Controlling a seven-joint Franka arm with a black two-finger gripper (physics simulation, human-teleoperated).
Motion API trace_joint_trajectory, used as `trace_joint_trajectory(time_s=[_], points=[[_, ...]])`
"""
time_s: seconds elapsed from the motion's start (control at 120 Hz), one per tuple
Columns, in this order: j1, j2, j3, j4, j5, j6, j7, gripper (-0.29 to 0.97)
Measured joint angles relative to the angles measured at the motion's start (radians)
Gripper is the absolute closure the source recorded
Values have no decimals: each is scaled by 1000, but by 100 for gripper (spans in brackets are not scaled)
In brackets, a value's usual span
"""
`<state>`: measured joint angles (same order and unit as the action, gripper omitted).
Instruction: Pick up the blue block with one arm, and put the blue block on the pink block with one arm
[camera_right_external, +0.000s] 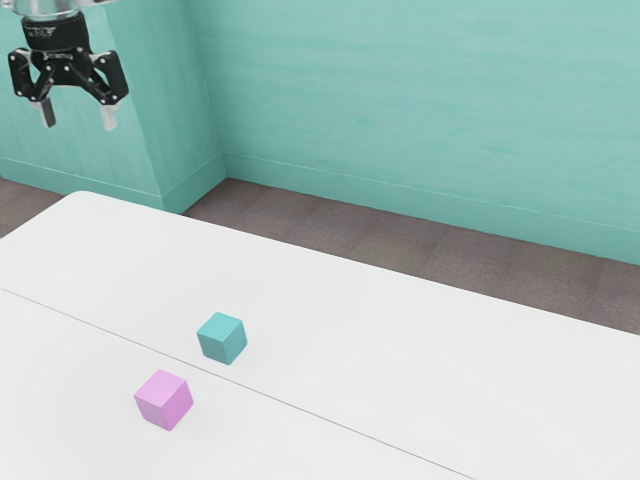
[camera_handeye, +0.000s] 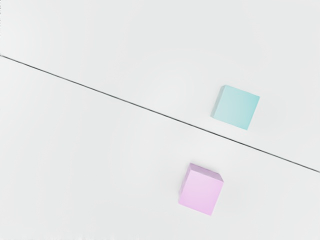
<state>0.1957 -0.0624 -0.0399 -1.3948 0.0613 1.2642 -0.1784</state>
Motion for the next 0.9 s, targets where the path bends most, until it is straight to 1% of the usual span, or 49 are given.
trace_joint_trajectory(time_s=[0.133, 0.15, 0.167, 0.2, 0.25, 0.308, 0.35, 0.4, 0.45, 0.483, 0.558, 0.608, 0.667, 0.708, 0.75, 0.833, 0.9], points=[[-8, 0, 6, 7, -5, -3, -9, 0], [-11, -2, 11, 46, -11, -6, -8, 0], [-3, -5, 5, 120, -17, -10, -8, 0], [26, -11, -27, 228, -28, -18, -8, 0], [42, -19, -87, 305, -40, -26, -8, 0], [2, -23, -134, 337, -48, -34, -7, 0], [-26, -20, -148, 342, -53, -38, -6, 0], [-32, -9, -159, 337, -57, -39, -5, 0], [-32, 13, -161, 280, -54, -36, -5, 0], [-32, 26, -157, 209, -49, -24, -5, 0], [-4, -35, -159, -133, -28, 111, -5, 0], [-7, -29, -158, -275, -21, 188, -5, 0], [-14, 51, -152, -344, 0, 275, -5, 0], [-15, 151, -153, -330, 14, 338, -4, 0], [-12, 254, -155, -286, 25, 391, -1, 0], [-8, 483, -156, -127, 40, 479, 20, 0], [-8, 611, -156, -35, 46, 534, 39, 0]])
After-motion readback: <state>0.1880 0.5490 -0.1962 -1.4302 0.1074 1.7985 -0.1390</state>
